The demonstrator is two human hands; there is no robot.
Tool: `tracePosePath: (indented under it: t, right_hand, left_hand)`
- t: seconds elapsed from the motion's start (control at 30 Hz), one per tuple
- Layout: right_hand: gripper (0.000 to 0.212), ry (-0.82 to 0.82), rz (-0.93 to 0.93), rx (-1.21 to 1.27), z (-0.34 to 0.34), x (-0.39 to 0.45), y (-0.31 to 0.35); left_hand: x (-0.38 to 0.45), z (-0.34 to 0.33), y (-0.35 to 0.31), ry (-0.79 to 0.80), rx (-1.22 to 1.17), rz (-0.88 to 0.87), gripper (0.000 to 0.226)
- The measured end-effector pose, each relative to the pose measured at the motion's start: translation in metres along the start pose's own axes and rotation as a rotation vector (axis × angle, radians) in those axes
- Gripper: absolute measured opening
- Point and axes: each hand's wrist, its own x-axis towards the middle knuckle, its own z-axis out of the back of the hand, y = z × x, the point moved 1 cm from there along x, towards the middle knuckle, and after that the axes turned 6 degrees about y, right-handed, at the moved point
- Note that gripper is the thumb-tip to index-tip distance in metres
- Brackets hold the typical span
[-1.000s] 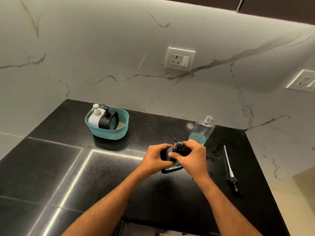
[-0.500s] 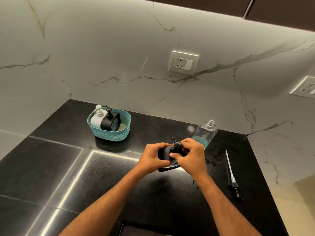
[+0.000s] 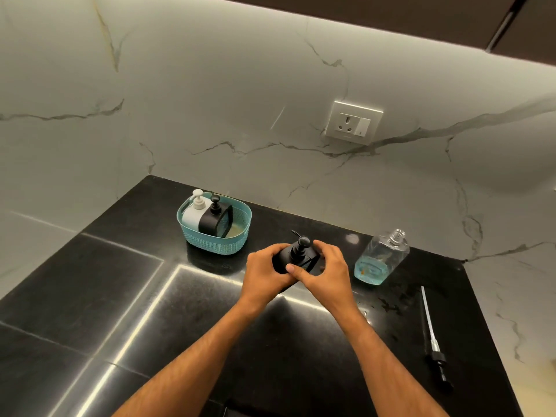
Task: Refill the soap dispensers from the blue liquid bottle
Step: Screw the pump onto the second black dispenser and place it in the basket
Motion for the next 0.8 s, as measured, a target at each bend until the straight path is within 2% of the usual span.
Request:
tracePosePath:
  t: [0.1,0.2,0.57,0.8]
  right_hand:
    - [0.099,0.109,-0.035,0.007,-0.014,0.014,0.009]
    - [0.098,0.126,-0.031,0.026,-0.027,0.030,0.020]
    - [0.070,0.222,0.082,-0.071,-0.063,0.112,0.074]
    - [0.067,0.177,0.177,-0.030,-0.078,0.156,0.101]
  left_hand:
    - [0.004,0.012,0.006,-0.062,0.013,0.031,0.052]
    - [0.009,0.022,0.009,-0.114,0.002,0.027,0.051]
    - [0.052,0.065,0.023,-0.286,0.028,-0.037,0.050]
    - [0.091,0.093,0.029,-0.385,0.021,-0.043,0.051]
